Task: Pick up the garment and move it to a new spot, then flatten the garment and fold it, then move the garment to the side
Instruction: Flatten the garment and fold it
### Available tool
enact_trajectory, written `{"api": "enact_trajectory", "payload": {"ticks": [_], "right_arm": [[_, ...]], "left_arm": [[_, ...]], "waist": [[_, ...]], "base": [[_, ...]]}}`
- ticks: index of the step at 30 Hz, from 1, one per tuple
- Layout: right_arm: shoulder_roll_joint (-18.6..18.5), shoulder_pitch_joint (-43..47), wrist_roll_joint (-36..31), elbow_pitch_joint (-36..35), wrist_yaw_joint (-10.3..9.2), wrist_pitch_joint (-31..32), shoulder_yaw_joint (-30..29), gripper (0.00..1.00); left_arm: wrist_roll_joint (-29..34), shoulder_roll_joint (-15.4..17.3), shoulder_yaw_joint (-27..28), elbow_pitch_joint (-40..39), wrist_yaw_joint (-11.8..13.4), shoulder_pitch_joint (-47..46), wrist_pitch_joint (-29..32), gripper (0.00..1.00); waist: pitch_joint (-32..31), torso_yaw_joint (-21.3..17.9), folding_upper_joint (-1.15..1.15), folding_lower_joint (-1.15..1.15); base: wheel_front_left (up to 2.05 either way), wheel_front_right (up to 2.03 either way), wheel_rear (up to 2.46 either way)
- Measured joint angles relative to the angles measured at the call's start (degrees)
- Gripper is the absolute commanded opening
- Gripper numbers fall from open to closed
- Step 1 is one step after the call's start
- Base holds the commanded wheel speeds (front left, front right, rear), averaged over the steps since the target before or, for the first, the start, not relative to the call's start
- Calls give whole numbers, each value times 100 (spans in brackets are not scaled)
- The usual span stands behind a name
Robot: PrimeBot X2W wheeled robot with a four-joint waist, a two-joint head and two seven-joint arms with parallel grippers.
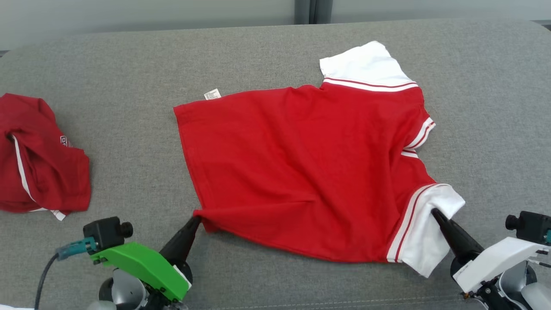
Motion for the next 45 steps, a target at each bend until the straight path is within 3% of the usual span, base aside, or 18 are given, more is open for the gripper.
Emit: {"api": "enact_trajectory", "payload": {"ticks": [5, 11, 21, 28, 36, 38, 41, 45], "right_arm": [[-33, 312, 348, -218, 181, -71, -141, 0], [-225, 808, 784, -387, 285, 156, -101, 0], [-180, 204, 1158, -742, 328, 422, -210, 0], [216, -1523, 1631, -639, 269, 761, -419, 0], [579, -4485, 1604, -360, -535, 794, -1038, 0], [591, -5266, 1417, -281, -627, 588, -1228, 0], [759, -6117, 1246, -81, -604, 231, -1385, 0], [1020, -6625, 1215, 32, -240, -196, -1440, 0]], "left_arm": [[-14, 57, 19, -176, -104, 32, -38, 0], [-11, 480, -270, -209, -132, 362, 394, 0], [-26, 739, -135, -354, -157, -94, 818, 0], [-238, 867, 137, 76, -48, -1491, 1456, 0], [402, 1027, 1061, 487, 101, -4590, 1377, 0], [491, 1004, 1203, 557, 100, -5449, 1152, 0], [712, 966, 1335, 755, 94, -6232, 800, 0], [535, 622, 1448, 1110, 3, -6561, 466, 0]], "waist": [[-12, 20, 0, 0], [17, 11, 0, 0], [327, -99, 0, 0], [733, -175, 0, 0], [1308, -229, 0, 0], [1452, -232, 0, 0], [1602, -223, 0, 1], [1563, -200, 0, 1]], "base": [[0, 0, 0], [0, 0, 0], [0, 0, 0], [0, 0, 0], [0, 0, 0], [0, 0, 0], [0, 0, 0], [0, 0, 0]]}}
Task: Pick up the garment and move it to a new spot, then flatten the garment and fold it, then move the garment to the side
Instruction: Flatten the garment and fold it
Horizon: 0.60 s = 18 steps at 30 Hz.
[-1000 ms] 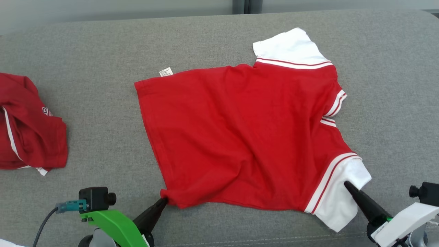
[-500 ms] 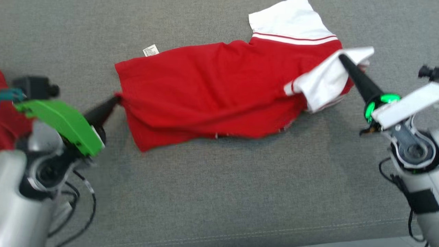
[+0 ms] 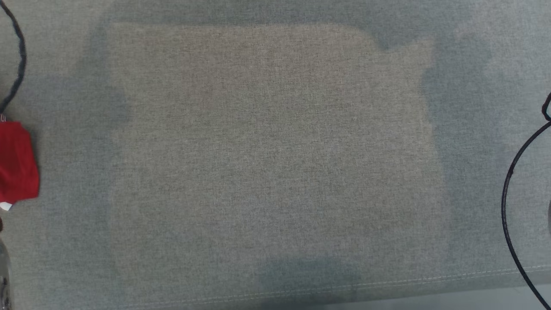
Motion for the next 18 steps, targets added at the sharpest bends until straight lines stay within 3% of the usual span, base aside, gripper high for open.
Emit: {"api": "enact_trajectory", "payload": {"ticks": [5, 9, 18], "right_arm": [[-271, 452, -214, 448, 356, 93, 503, 0], [-196, 1784, -194, 893, 366, 156, 724, 0], [36, 3647, 120, 1232, 582, -151, 730, 0]], "left_arm": [[-146, -149, -370, 692, -312, 442, -14, 0], [-391, -294, -372, 1102, -315, 1478, 24, 0], [-721, -493, -338, 1584, -787, 3191, -267, 0]], "waist": [[-172, 91, 0, 0], [-302, 168, 0, 0], [-531, 167, 0, 0]], "base": [[0, 0, 0], [0, 0, 0], [0, 0, 0]]}}
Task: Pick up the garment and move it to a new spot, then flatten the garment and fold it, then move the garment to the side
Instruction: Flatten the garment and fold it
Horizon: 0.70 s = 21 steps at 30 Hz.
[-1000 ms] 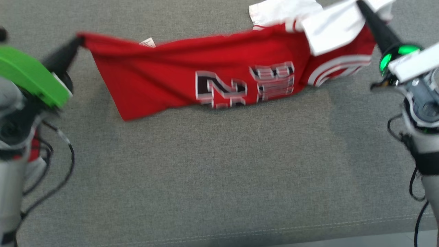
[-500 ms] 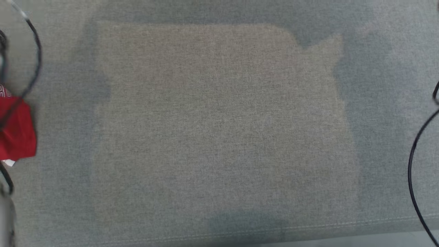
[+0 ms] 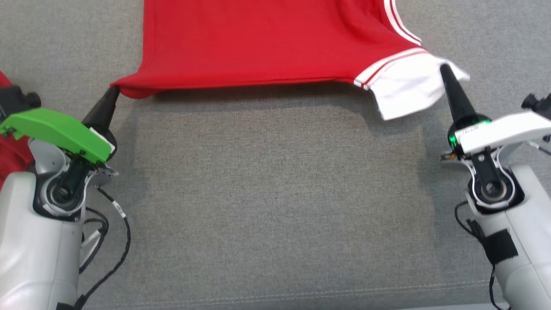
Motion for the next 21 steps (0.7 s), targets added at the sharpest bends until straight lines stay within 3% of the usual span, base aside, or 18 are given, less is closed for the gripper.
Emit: {"api": "enact_trajectory", "payload": {"ticks": [7, 21], "right_arm": [[-168, 745, 266, -164, 69, 249, 211, 0], [-907, 2268, 649, -1013, 91, 1221, 664, 0]], "left_arm": [[269, 60, -71, -30, -330, 522, -504, 0], [1109, 370, -535, -34, -315, 1879, -1082, 0]], "waist": [[-311, -10, 0, 0], [-1073, 10, 0, 0]], "base": [[0, 0, 0], [0, 0, 0]]}}
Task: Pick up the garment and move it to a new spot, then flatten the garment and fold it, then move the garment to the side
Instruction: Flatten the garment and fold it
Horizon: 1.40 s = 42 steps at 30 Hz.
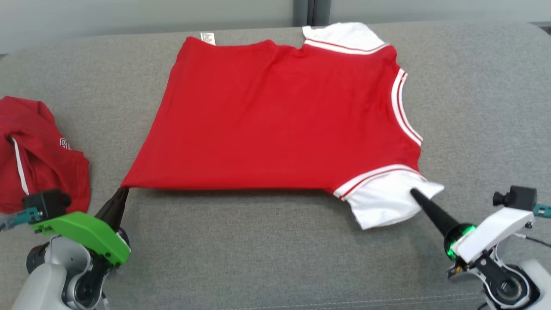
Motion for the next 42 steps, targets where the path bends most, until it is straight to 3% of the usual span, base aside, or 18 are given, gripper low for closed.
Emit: {"api": "enact_trajectory", "payload": {"ticks": [9, 19, 38, 39, 40, 41, 42], "right_arm": [[-255, 803, 198, -274, 0, 250, 53, 0], [-520, 1078, 134, -450, -12, 279, 20, 0], [-544, 1351, -74, -602, -167, 196, 45, 0], [-544, 1357, -74, -609, -168, 196, 46, 12], [-545, 1357, -76, -617, -171, 196, 46, 30], [-545, 1357, -78, -632, -201, 196, 46, 58], [-545, 1357, -79, -641, -211, 196, 46, 99]], "left_arm": [[230, 10, -73, -30, 112, 610, -221, 0], [337, -48, -186, -145, 302, 989, -398, 0], [579, -62, -388, -444, 573, 1430, -474, 0], [580, -62, -397, -448, 606, 1447, -443, 2], [583, -62, -400, -463, 622, 1456, -442, 32], [588, -60, -402, -479, 622, 1460, -441, 65], [588, -60, -404, -500, 627, 1461, -435, 100]], "waist": [[-144, -61, 0, 0], [-167, -100, 0, 0], [-240, 48, 0, 0], [-241, 52, 0, 0], [-240, 55, 0, 0], [-239, 57, 0, 0], [-238, 57, 0, 0]], "base": [[0, 0, 0], [0, 0, 0], [0, 0, 0], [0, 0, 0], [0, 0, 0], [0, 0, 0], [0, 0, 0]]}}
